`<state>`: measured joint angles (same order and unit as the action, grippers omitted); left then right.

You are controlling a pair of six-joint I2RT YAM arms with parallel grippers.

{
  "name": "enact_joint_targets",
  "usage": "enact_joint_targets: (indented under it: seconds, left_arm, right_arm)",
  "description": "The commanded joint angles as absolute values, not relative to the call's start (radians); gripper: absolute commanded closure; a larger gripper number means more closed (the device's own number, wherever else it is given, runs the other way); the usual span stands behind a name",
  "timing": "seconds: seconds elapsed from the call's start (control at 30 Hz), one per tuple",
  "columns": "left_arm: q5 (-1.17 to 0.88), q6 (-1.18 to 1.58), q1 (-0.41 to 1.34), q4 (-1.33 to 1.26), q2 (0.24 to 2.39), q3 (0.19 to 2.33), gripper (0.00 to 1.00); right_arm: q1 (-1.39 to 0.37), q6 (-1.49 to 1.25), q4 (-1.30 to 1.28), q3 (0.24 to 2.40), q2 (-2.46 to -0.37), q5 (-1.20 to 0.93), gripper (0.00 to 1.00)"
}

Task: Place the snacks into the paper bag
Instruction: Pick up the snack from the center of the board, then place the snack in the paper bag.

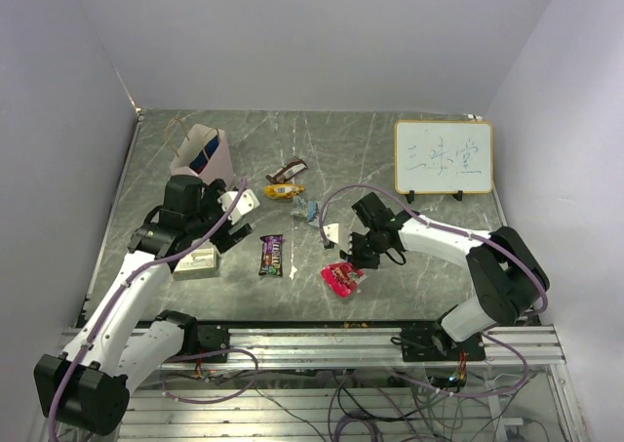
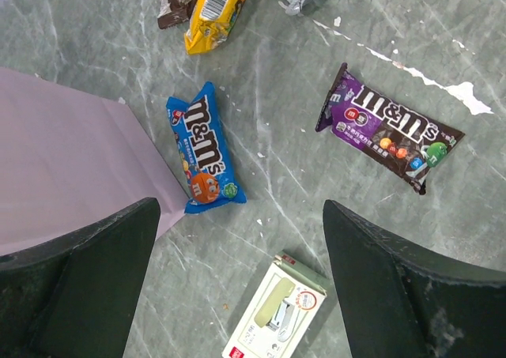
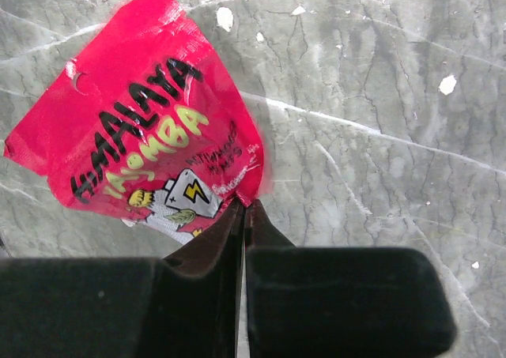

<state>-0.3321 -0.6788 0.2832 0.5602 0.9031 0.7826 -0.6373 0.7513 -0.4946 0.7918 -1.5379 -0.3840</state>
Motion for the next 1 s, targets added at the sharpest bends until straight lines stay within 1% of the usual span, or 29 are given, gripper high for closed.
enact_joint_targets:
  seconds: [0.0, 0.27, 0.53, 0.73, 0.97]
  left_arm:
    - [-0.343, -0.643, 0.289, 0.499, 0.911, 0.793, 0.05]
    - [-0.380, -0.547, 0.290, 0.450, 0.924, 0.837, 0.05]
    - [-0.439, -0.490, 0.291, 0.426, 0.942, 0.859, 0.08]
    - [-0.496, -0.434, 0.302, 0.378, 0.966, 0.854, 0.09]
    - [-0.563, -0.328, 0.367, 0.344, 1.084, 0.946, 0.11]
  right_arm:
    - [-0.643, 0.740, -0.502, 0.783, -1.521, -0.366, 1.00]
    - [-0.635, 0.701, -0.489, 0.840, -1.480, -0.399, 1.00]
    - [-0.579, 0.609, -0.424, 0.888, -1.465, -0.437, 1.00]
    - [-0.508, 0.523, -0.339, 0.904, -1.433, -0.490, 1.00]
    - [-0.500, 0.398, -0.181, 0.901, -1.359, -0.503, 1.00]
